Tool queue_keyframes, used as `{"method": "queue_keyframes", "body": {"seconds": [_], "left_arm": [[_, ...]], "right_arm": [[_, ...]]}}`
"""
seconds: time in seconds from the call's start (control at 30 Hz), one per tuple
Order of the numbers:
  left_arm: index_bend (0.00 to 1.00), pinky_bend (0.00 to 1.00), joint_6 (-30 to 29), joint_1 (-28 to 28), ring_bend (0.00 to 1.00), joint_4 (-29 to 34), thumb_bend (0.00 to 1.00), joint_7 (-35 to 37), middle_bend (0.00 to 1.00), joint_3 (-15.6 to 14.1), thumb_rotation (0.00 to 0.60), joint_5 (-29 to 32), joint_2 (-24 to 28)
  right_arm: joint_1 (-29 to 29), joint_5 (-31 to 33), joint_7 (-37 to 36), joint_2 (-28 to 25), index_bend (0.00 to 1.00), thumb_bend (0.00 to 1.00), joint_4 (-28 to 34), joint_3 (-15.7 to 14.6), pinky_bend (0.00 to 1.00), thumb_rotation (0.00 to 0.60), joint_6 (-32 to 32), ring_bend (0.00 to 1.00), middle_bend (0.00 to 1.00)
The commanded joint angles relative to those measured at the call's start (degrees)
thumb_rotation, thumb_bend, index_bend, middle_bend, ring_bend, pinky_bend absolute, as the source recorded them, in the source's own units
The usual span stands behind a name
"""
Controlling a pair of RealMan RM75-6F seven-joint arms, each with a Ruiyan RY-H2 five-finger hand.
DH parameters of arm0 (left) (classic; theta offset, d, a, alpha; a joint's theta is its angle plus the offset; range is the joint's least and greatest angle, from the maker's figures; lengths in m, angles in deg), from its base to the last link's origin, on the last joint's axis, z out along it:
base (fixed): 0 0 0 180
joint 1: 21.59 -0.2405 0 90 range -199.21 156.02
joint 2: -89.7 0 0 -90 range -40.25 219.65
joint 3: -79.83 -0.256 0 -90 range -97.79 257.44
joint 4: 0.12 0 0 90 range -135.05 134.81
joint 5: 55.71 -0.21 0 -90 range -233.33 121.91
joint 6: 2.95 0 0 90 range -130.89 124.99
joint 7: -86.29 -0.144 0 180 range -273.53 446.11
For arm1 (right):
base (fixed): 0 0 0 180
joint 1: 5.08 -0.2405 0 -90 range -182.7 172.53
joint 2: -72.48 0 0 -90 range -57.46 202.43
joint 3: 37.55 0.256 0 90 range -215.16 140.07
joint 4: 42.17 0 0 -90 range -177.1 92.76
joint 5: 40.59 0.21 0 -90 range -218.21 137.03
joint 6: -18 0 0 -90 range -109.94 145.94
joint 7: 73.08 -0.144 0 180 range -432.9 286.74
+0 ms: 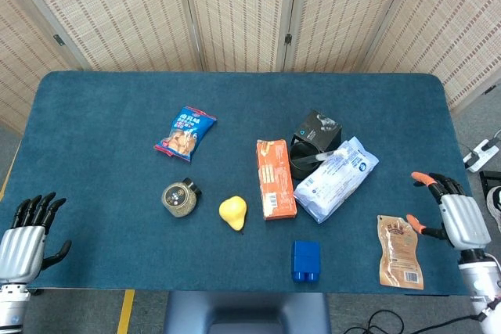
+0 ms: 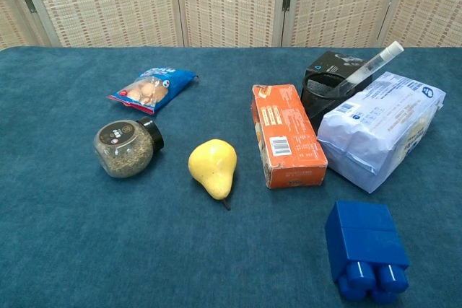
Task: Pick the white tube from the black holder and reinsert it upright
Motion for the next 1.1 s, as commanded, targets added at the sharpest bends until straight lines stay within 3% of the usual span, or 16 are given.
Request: {"method": "queue_keyframes", "body": {"seconds": [0.03,0.13,0.37,0.53,0.63,0.7,1.1], "left_arm": [[0.18,0.09,0.01,-0.02,0.06,-0.02,0.32,0.03,0.11,-0.07,0.6,-0.11,0.02],[0.18,0.09,-0.06,-0.1,0.06,0.04,0.32,0.1,0.11,-0.08,0.6,-0.05,0.0],[0.18,0.09,-0.09,-0.17,0.06,0.45,0.32,-0.31,0.11,-0.17,0.6,-0.14,0.2],[0.18,0.09,-0.19,-0.22,0.06,0.74,0.32,-0.63,0.11,-0.2,0.6,-0.2,0.27],[0.19,0.09,-0.22,-0.21,0.06,0.91,0.32,-0.85,0.11,-0.17,0.6,-0.23,0.41],[0.19,0.09,-0.36,-0.24,0.06,0.99,0.32,-0.91,0.11,-0.13,0.6,-0.27,0.44],[0.19,0.09,-0.16,-0.1,0.06,1.09,0.32,-1.31,0.11,0.1,0.6,0.09,0.42]], "right_arm": [[-4.37,6.24,-0.77,-1.12,0.25,0.31,2.09,3.73,0.15,0.6,-6.39,0.14,0.31],[-7.53,10.58,-0.3,-1.16,0.28,0.3,2.14,5.87,0.15,0.6,-10.87,0.14,0.32],[-14.96,20.19,4.32,1.94,0.3,0.02,-0.84,9.01,0.15,0.6,-19.19,0.14,0.3],[-19.98,25.83,5.3,4.99,0.31,0.02,-4.02,10.0,0.12,0.6,-25.77,0.08,0.25],[-22.61,28.95,5.86,6.7,0.32,0.1,-6.3,10.49,0.11,0.6,-28.59,0.06,0.24],[-24.06,30.49,6.86,7.73,0.34,0.15,-7.52,10.49,0.11,0.6,-29.54,0.06,0.24],[-30.22,37.32,11.11,12.17,0.42,0.15,-10.81,9.78,0.11,0.6,-31.95,0.06,0.25]]}}
